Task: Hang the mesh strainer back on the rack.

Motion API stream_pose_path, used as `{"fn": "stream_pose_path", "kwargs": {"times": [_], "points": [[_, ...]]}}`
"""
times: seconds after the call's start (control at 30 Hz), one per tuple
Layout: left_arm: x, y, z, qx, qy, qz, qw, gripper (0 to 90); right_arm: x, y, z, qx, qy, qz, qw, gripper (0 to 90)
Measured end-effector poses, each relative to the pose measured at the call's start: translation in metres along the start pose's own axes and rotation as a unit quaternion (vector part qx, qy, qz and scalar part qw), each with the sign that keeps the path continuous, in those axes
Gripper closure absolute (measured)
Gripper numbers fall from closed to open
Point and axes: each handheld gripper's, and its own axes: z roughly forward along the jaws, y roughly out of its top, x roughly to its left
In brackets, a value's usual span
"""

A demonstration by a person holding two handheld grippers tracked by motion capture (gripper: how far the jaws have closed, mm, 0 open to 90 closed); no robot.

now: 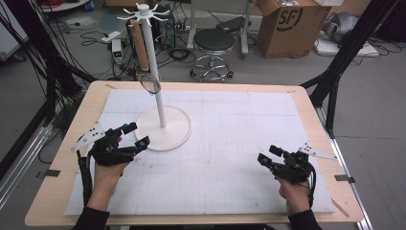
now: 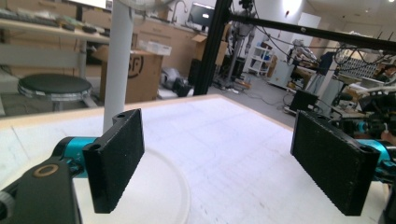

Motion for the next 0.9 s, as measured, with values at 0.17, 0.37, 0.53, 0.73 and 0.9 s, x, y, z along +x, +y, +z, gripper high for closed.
{"fn": "stream_pose_path", "kwargs": {"times": [0.17, 0.37, 0.53, 0.73, 0.9], "points": [[0.0, -0.012, -0.004, 0.017, -0.001, -0.007, 0.9998, 17.7, 0.009, 0.001, 0.003, -0.009, 0.007, -0.029, 0.9995, 15.8], [-0.004, -0.023, -0.008, 0.033, 0.0, -0.008, 0.9994, 17.6, 0.019, 0.002, 0.011, -0.005, 0.016, -0.047, 0.9988, 15.7], [-0.008, -0.032, -0.013, 0.044, 0.001, -0.01, 0.999, 17.6, 0.027, 0.004, 0.019, -0.003, 0.023, -0.053, 0.9983, 15.7], [-0.011, -0.04, -0.021, 0.049, 0.009, -0.009, 0.9987, 17.6, 0.033, 0.003, 0.029, 0.004, 0.03, -0.06, 0.9977, 15.7], [-0.01, -0.039, -0.019, 0.049, 0.012, -0.008, 0.9987, 17.6, 0.033, 0.003, 0.032, 0.01, 0.03, -0.06, 0.9977, 15.7]]}}
